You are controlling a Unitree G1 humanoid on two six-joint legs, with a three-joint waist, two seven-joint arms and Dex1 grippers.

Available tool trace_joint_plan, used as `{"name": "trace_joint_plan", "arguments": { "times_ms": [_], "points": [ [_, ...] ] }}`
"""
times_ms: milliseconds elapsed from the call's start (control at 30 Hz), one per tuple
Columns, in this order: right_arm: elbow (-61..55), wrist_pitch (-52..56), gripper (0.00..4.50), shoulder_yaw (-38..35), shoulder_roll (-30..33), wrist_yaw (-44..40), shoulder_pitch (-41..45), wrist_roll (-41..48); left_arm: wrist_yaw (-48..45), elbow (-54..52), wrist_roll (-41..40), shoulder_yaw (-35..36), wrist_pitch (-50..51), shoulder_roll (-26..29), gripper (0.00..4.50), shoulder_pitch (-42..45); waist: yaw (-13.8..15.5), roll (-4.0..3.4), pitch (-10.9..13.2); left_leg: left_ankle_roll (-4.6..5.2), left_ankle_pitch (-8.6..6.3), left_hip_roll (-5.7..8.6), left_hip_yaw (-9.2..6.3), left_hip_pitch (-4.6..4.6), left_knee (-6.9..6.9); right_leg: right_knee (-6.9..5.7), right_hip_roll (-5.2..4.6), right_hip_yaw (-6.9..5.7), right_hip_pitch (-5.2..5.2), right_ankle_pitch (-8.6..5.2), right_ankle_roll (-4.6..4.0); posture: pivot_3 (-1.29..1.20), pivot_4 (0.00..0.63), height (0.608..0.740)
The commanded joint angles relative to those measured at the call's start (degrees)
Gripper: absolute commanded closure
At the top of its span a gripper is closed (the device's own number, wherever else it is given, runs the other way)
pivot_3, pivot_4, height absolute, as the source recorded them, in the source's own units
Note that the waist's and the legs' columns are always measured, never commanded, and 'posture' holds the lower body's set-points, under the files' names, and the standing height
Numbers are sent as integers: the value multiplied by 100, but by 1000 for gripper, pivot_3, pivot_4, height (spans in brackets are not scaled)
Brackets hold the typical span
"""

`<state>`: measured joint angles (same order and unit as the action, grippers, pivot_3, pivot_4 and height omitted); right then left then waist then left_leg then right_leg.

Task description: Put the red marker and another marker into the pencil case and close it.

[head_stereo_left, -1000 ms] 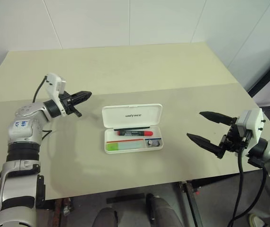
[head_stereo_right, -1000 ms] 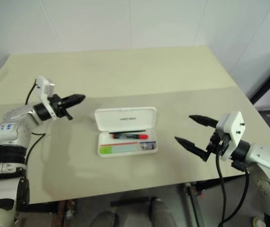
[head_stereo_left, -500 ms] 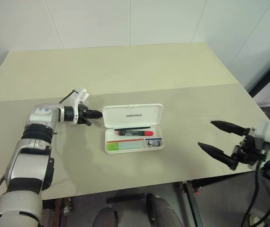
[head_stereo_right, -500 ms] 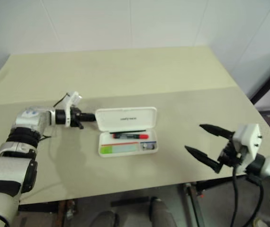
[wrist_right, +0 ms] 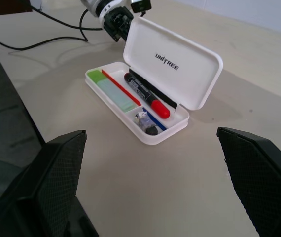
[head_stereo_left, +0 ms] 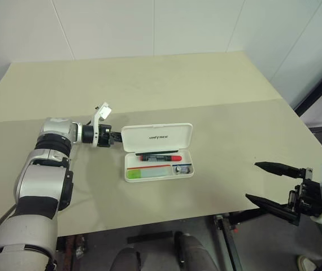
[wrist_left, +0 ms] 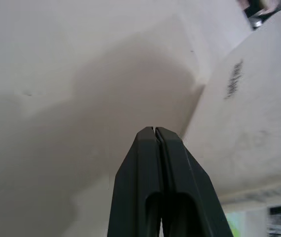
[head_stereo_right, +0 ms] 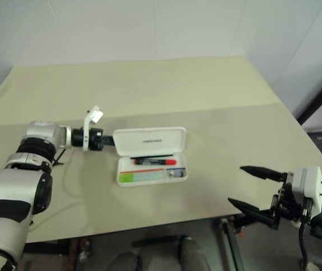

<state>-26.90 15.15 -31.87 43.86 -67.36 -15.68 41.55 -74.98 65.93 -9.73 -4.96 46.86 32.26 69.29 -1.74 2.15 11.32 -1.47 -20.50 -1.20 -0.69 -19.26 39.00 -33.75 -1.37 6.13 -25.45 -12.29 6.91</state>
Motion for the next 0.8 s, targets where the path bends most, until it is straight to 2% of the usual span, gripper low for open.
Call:
{"name": "trace_joint_plan", "arguments": {
  "times_ms": [33, 267, 400, 600, 800],
  "points": [
    [-155, -89, 0, -97, 49, 45, -17, 15, -541, -284, -80, 15, 317, 54, 4457, 205, 1, 0, 0, 0, 0, 1, 1, 0, 0, 0, 0, 3, 1, 0, 0, 0, 150, 740],
    [-179, -85, 0, -108, 63, 104, -16, 38, -1284, -1082, -240, -89, 1115, 290, 4457, -6, -5, 2, 1, 0, 0, 1, 0, 1, 0, 0, -1, 6, 0, -1, 2, 0, 150, 740],
    [-141, -87, 0, -15, 65, 149, 63, 4, -1592, -2168, -365, -577, 1572, 515, 4457, -682, -19, 1, 0, 1, -1, 1, 3, 2, -2, -4, -3, 12, 0, -3, 5, 0, 150, 740],
    [-92, -91, 0, 91, 63, 198, 172, -38, -1311, -3473, -942, -804, 2333, 742, 4457, -1370, -3, 12, 7, 1, -1, 1, 4, 6, 5, -15, -3, 15, -1, -4, 7, 0, 150, 740],
    [-58, -111, 0, 180, 40, 228, 226, -76, -922, -3770, -1026, -883, 2358, 712, 4457, -1621, 2, 12, 7, 0, -1, 4, 5, 6, 5, -12, -5, 17, 0, -4, 6, 0, 150, 740]
  ]
}}
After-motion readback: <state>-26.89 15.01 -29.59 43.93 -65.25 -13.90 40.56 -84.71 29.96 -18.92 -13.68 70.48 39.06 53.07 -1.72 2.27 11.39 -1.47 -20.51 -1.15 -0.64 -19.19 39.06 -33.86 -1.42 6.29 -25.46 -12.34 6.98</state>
